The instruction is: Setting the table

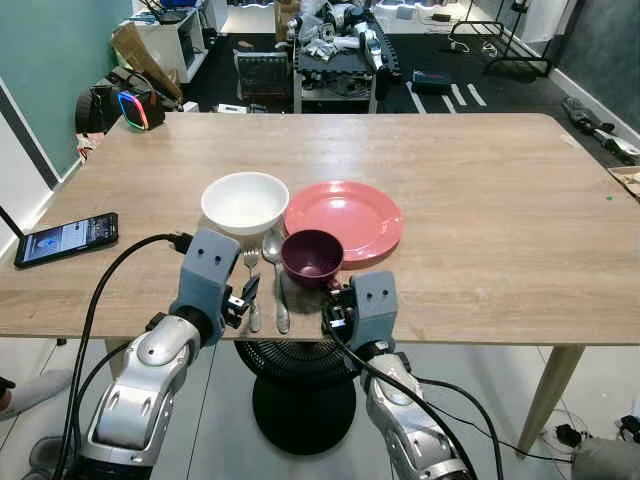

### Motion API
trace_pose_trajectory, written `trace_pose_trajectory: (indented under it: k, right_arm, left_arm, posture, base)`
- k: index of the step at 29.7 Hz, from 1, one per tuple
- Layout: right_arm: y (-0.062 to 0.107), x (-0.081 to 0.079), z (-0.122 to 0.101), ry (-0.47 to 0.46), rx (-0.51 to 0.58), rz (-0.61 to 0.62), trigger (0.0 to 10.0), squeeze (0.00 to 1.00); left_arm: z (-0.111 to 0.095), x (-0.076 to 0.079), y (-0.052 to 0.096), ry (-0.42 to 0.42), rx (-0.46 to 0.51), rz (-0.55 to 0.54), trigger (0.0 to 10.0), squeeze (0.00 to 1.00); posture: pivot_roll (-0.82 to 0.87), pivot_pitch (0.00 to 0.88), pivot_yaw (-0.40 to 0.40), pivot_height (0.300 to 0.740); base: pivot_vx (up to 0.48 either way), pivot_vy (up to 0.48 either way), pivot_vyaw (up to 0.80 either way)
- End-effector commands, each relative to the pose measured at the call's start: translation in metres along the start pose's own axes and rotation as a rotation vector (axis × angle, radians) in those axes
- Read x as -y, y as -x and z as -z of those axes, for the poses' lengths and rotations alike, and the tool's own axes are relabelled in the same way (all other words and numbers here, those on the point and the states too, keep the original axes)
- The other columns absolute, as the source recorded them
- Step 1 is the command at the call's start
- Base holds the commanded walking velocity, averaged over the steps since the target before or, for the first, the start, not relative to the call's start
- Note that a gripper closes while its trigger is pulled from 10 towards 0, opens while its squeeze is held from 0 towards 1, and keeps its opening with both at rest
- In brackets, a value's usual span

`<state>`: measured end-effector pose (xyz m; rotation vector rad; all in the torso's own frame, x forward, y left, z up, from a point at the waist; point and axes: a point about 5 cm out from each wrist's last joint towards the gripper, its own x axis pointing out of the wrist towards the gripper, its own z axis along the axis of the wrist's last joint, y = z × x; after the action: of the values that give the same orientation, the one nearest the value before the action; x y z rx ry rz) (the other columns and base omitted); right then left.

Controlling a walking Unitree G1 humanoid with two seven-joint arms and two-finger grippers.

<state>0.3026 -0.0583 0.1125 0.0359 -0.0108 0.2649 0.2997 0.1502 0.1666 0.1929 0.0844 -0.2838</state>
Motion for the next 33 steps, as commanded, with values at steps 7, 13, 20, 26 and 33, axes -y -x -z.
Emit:
trace_pose_trajectory:
  k: [7,13,20,26,33]
  right_arm:
    - [0.004,-0.012,-0.008,-0.083,0.051,-0.026,0.0,0.00]
    - [0.012,0.006,-0.014,-0.109,0.074,0.013,0.0,0.00]
    - [0.031,0.055,-0.051,-0.146,0.226,0.159,10.0,0.00]
    - [0.043,0.096,-0.057,-0.101,0.264,0.357,10.0,0.00]
    - [0.046,0.101,-0.051,-0.096,0.234,0.381,10.0,0.00]
  left_arm:
    - [0.003,0.000,0.000,0.000,-0.018,-0.002,10.0,0.00]
    - [0.003,0.000,0.000,0.002,-0.017,-0.003,10.0,0.00]
    - [0.006,0.003,0.003,0.025,-0.013,-0.013,10.0,0.00]
    - [0.005,-0.008,0.009,0.082,0.037,-0.151,10.0,0.00]
    - [0.001,-0.004,0.006,0.038,0.064,-0.146,10.0,0.00]
  posture:
    - [0.04,0.056,0.087,0.740]
    - [0.04,0.053,0.084,0.740]
    - [0.00,0.025,0.098,0.740]
    - [-0.03,0.000,0.122,0.740]
    - [-0.04,0.000,0.125,0.740]
  base:
    - [0.000,0.000,0.00]
    - [0.000,0.000,0.00]
    - [0.000,0.000,0.00]
    - [0.000,0.000,0.00]
    - [0.000,0.000,0.00]
